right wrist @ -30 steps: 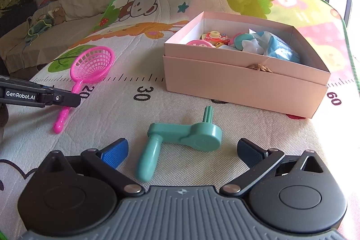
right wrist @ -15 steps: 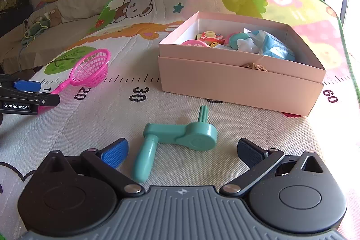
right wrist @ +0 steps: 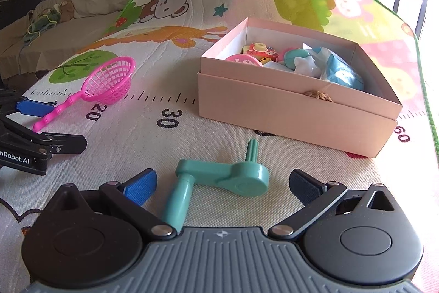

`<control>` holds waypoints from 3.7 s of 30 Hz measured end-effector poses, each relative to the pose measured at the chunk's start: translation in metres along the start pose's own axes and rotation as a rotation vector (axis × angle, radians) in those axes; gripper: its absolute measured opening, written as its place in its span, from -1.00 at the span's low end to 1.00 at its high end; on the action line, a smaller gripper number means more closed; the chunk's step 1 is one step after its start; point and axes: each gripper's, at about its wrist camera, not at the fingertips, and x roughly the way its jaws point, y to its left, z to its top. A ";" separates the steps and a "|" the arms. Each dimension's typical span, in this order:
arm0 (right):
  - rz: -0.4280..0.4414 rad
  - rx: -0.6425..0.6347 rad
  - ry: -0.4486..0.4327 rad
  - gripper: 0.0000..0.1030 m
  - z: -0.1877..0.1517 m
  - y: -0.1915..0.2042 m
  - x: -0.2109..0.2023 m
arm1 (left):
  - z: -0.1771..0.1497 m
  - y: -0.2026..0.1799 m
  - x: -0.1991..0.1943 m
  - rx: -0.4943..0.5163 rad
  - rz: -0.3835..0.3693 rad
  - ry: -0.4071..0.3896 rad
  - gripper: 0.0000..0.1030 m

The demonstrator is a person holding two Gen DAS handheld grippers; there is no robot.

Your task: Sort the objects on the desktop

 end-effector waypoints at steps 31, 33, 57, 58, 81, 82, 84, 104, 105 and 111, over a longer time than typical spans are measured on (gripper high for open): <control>0.040 0.031 -0.014 0.37 -0.015 -0.023 -0.021 | 0.056 -0.014 0.036 -0.008 0.018 0.012 0.66; 0.061 0.023 0.001 0.37 -0.016 -0.026 -0.027 | 0.053 -0.020 0.019 0.013 0.004 0.001 0.66; -0.152 0.063 -0.345 0.37 0.056 -0.145 -0.138 | 0.227 -0.113 0.039 -0.214 -0.369 -0.053 0.87; -0.155 0.070 -0.334 0.37 0.054 -0.147 -0.134 | 0.223 -0.105 0.037 -0.211 -0.359 -0.062 0.88; -0.117 0.114 -0.171 0.61 0.144 -0.100 0.021 | 0.024 -0.040 0.000 -0.056 0.044 -0.103 0.99; -0.134 0.128 -0.152 0.61 0.139 -0.101 0.023 | 0.023 -0.036 0.001 -0.073 0.049 -0.098 0.99; -0.172 0.152 -0.128 0.61 0.127 -0.104 0.025 | 0.020 -0.030 0.003 -0.105 0.070 -0.086 0.99; -0.159 0.267 -0.145 0.73 0.098 -0.077 0.001 | 0.008 -0.020 0.012 -0.157 0.046 -0.081 1.00; -0.153 0.267 -0.145 0.76 0.090 -0.071 -0.007 | 0.008 -0.021 0.012 -0.151 0.051 -0.078 1.00; -0.088 0.324 -0.055 0.93 0.034 -0.043 -0.031 | 0.010 -0.026 0.016 -0.118 0.073 -0.057 1.00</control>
